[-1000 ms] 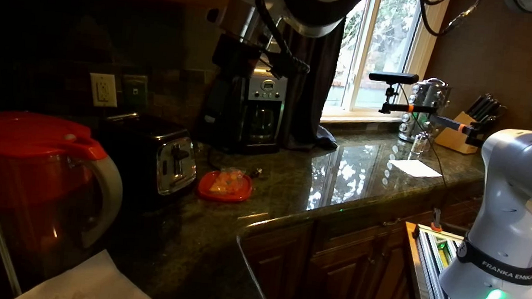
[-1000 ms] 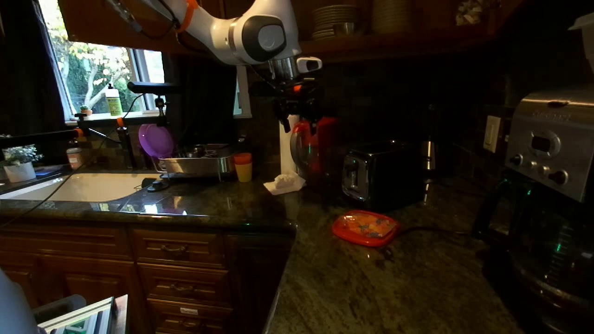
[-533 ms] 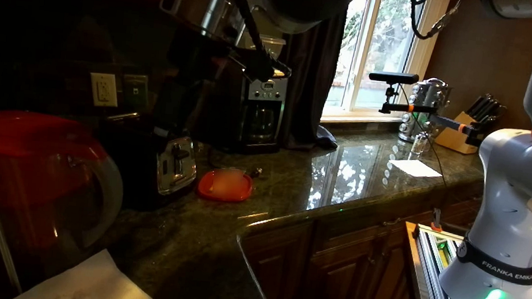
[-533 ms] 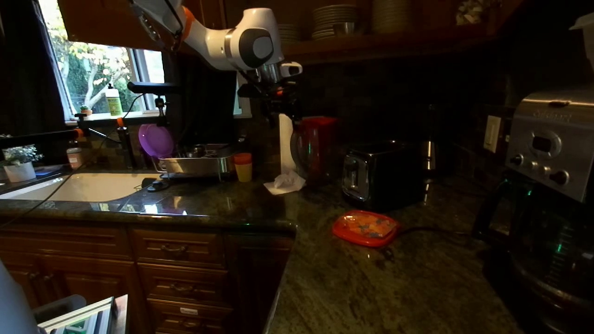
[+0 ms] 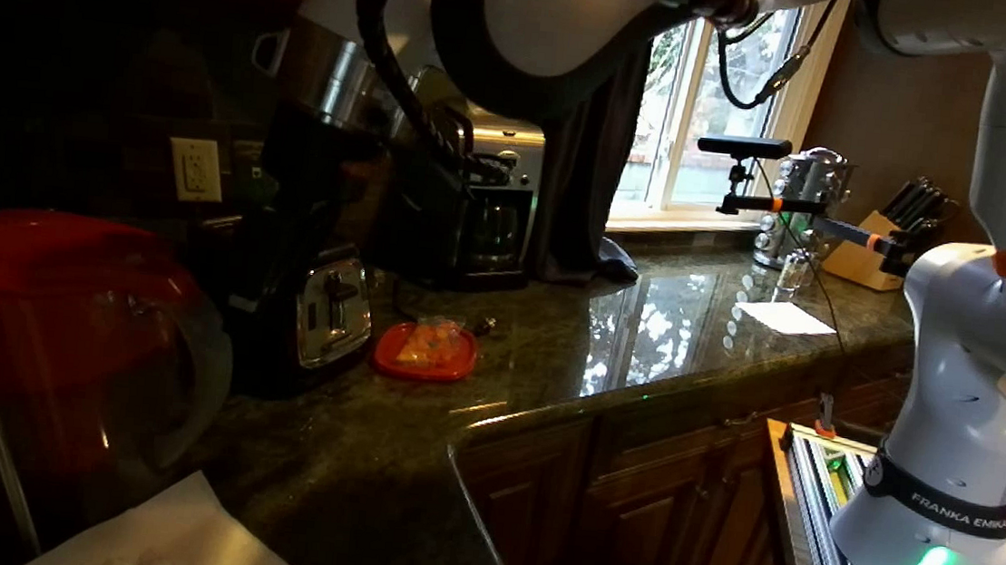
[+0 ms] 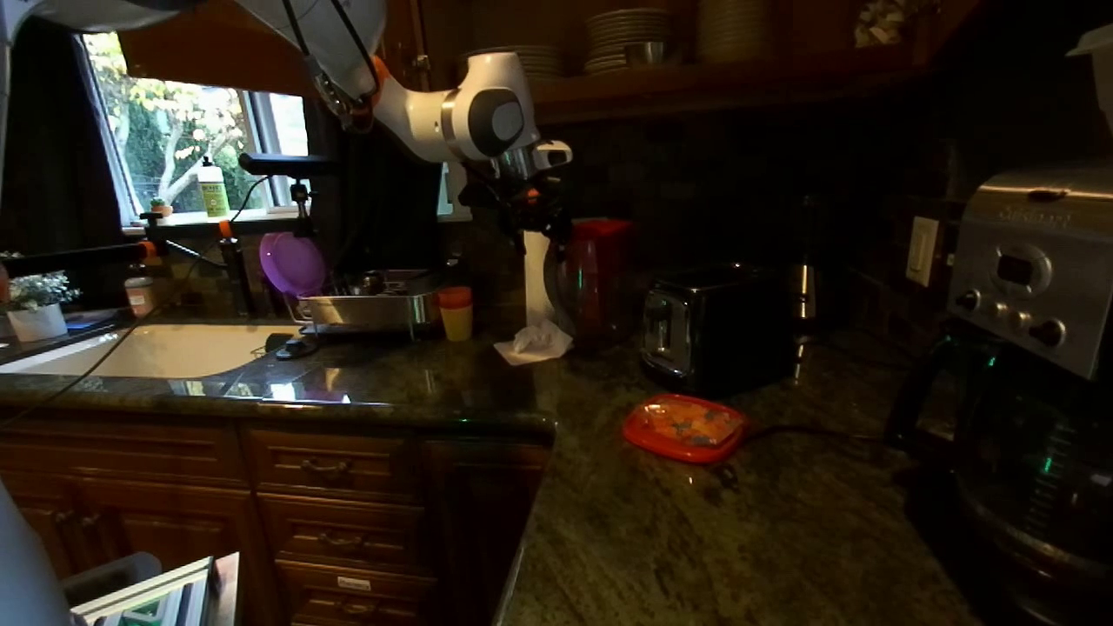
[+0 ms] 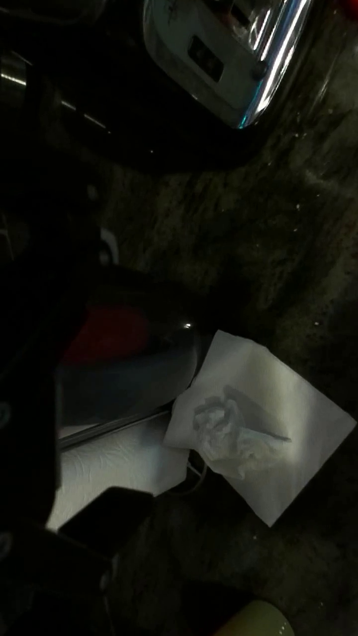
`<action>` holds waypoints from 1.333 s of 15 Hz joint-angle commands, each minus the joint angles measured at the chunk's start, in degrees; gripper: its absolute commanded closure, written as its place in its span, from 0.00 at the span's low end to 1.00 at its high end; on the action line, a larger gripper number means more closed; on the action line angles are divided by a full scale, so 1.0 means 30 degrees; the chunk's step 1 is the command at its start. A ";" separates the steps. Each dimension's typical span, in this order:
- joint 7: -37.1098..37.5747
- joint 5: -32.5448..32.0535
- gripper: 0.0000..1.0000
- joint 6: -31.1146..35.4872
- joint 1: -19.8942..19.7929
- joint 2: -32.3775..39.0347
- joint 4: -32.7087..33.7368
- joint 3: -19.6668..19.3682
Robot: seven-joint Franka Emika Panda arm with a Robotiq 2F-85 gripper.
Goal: Pull the clear jug backwards and then remove its lid
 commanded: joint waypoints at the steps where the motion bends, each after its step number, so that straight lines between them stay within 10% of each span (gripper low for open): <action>1: -0.0555 -0.0313 0.00 0.2404 0.0317 0.0927 0.0266 0.0053; 8: -0.0006 -0.1301 0.02 0.2659 0.0839 0.2278 0.1428 -0.0578; 9: -0.0238 -0.1169 0.26 0.2483 0.0784 0.2483 0.1679 -0.0518; 20: -0.0411 -0.0728 0.99 0.2002 0.0548 0.2903 0.2676 -0.0765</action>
